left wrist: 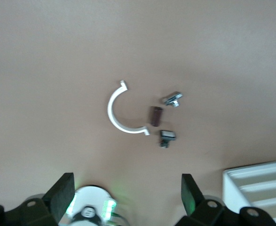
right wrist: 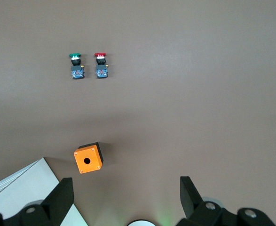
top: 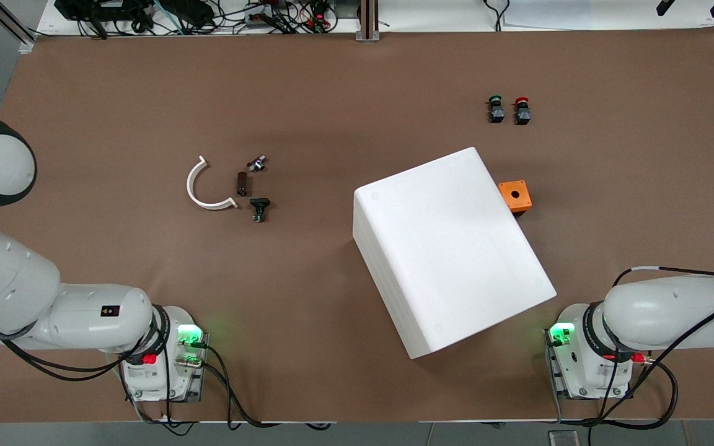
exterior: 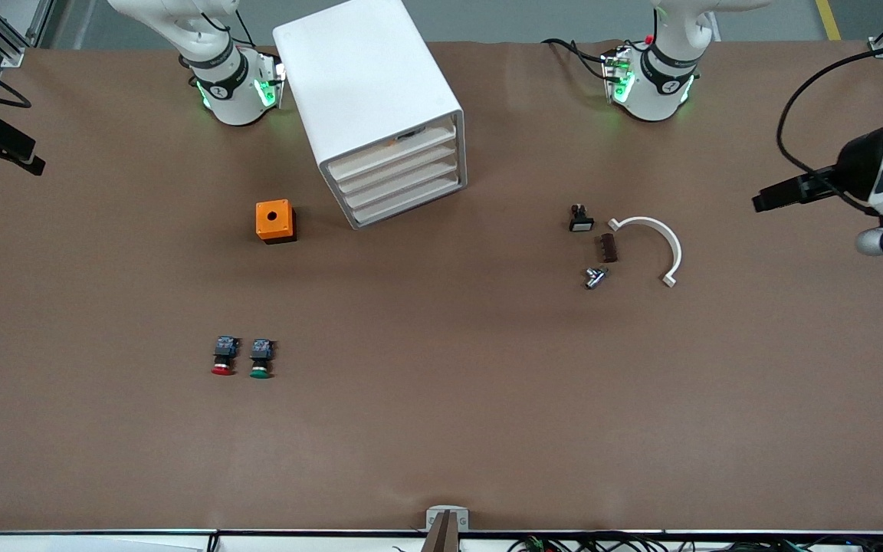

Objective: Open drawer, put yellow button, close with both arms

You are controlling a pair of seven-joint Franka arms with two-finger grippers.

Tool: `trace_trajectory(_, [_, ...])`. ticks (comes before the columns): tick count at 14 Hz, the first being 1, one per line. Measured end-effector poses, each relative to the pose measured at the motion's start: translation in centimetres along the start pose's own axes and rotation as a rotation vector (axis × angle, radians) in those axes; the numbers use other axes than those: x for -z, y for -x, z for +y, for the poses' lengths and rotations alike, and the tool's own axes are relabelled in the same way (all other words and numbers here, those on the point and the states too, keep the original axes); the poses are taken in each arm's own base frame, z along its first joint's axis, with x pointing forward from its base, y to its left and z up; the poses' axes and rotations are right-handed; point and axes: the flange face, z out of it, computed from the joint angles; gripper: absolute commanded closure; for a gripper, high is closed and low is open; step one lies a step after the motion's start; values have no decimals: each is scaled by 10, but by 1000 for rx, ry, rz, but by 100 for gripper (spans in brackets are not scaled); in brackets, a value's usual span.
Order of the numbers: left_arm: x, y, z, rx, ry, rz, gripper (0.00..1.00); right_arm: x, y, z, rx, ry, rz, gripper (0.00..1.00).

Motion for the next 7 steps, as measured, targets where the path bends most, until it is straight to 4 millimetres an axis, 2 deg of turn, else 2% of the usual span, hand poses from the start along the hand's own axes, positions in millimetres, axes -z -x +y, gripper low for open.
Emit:
trace_trajectory(4, [3, 4, -47, -126, -10, 45, 0, 1, -1, 1, 38, 1, 10, 0])
trace_trajectory(7, [9, 8, -53, -154, -42, 167, 0, 2, -2, 6, 59, 3, 20, 0])
